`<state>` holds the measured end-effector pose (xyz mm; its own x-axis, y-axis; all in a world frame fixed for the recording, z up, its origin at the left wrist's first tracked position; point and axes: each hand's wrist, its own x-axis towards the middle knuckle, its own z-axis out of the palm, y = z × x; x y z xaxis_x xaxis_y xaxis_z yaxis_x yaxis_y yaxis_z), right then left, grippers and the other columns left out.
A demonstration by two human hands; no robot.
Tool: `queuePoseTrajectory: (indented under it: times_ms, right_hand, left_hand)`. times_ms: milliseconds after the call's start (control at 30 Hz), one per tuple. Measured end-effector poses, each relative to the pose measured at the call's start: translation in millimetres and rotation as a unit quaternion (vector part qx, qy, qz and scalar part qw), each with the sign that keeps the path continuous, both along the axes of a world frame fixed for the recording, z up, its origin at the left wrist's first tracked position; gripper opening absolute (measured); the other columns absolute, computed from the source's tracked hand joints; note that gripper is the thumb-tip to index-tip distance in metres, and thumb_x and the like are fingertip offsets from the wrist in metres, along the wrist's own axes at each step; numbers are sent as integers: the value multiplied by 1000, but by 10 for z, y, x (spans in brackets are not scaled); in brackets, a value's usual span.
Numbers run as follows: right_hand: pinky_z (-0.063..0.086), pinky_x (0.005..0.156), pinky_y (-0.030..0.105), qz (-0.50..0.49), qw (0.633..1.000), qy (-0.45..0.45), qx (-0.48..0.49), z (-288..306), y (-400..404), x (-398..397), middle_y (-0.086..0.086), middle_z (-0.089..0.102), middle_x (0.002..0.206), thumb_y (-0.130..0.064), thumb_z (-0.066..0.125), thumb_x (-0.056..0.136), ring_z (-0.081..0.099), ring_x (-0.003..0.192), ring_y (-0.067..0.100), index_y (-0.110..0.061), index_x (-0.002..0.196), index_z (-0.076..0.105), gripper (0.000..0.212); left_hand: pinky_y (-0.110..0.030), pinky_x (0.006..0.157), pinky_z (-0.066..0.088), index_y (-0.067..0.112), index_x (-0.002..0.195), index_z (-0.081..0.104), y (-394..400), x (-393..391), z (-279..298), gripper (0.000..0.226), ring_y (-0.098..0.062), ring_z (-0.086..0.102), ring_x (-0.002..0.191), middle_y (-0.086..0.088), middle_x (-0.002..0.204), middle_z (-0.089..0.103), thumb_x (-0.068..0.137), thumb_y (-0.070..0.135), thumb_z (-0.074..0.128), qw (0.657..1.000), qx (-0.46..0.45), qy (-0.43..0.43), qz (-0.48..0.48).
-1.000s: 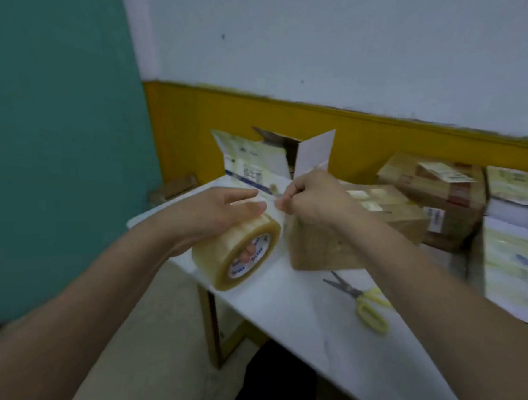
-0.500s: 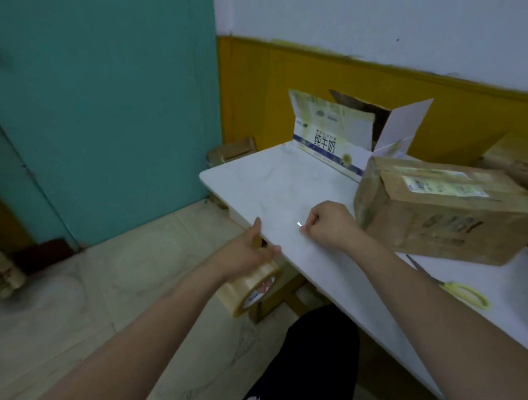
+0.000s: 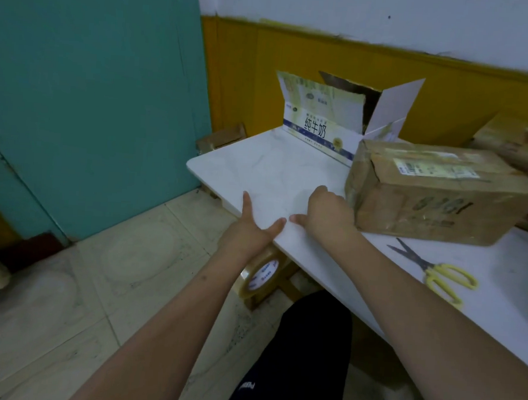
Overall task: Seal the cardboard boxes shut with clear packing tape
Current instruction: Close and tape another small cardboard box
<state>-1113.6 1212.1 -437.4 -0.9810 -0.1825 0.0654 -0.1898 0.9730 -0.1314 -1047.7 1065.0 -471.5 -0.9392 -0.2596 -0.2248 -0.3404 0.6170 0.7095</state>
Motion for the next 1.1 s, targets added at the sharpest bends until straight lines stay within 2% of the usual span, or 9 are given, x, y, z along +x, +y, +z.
queuePoseTrajectory:
  times_ms: [100,200,367,500,600,767,867,1000,1100]
  right_hand:
    - [39,69,31,-14,1000,16,-1,-5,55,-4,12,63,113,-66,61,85,62,104,29,-6,112,52,66]
    - [38,70,33,-13,998,62,-14,-125,-3,154,11,65,109,-58,53,94,63,101,28,-9,107,55,50]
    - [31,57,30,81,970,202,-108,141,375,372,9,63,85,-36,56,97,62,79,28,-11,87,60,27]
    - [30,48,29,21,893,427,-140,698,1173,337,6,58,64,-31,47,94,54,56,24,-13,69,58,32]
    - [41,54,35,-76,925,346,-140,997,1838,63,8,62,82,-34,42,102,56,70,26,-14,87,65,34]
    - [50,80,40,-206,972,64,-94,960,2478,-452,19,64,120,-57,34,101,60,103,36,-9,127,61,61]
    - [40,78,37,-266,952,-12,-150,924,2590,-575,17,63,119,-66,40,96,58,108,35,-3,119,63,71]
    - [40,68,34,-292,938,-12,-186,901,2620,-630,17,66,107,-59,44,98,58,89,32,-1,110,66,63]
    - [36,51,31,-312,927,-2,-209,850,2660,-615,14,65,95,-53,42,100,55,73,28,-2,108,67,57]
  left_hand:
    - [-35,85,44,24,156,-26,21,-52,48,113,-33,59,122,-11,149,50,88,78,46,997,-69,-34,9]
    - [-40,96,45,14,158,-22,65,-144,195,122,-33,56,127,-13,150,48,82,88,39,986,-146,-74,26]
    - [-35,91,44,9,141,51,294,-186,791,72,-29,57,123,-11,137,58,98,67,40,922,-383,-30,-43]
    - [-41,98,44,10,144,47,1038,-477,1419,49,-34,50,131,-15,144,53,106,41,37,955,-242,160,-70]
    - [-43,91,46,9,145,42,1600,-906,1487,47,-38,49,128,-21,143,49,107,34,36,952,-168,215,-138]
    - [-54,121,21,10,161,-3,1926,-1337,1153,85,-42,2,154,-15,169,-8,102,60,33,974,-191,68,-99]
    - [-48,110,38,8,160,-9,1947,-1332,1088,96,-46,23,149,-23,166,-15,99,63,41,981,-159,96,-66]
    - [-43,106,41,1,158,-12,1859,-1335,1020,106,-40,33,146,-27,165,13,97,56,55,994,-25,99,-24]
    - [-36,96,45,-1,157,19,1816,-1341,939,81,-34,51,131,-18,145,52,101,47,54,991,54,119,-15]
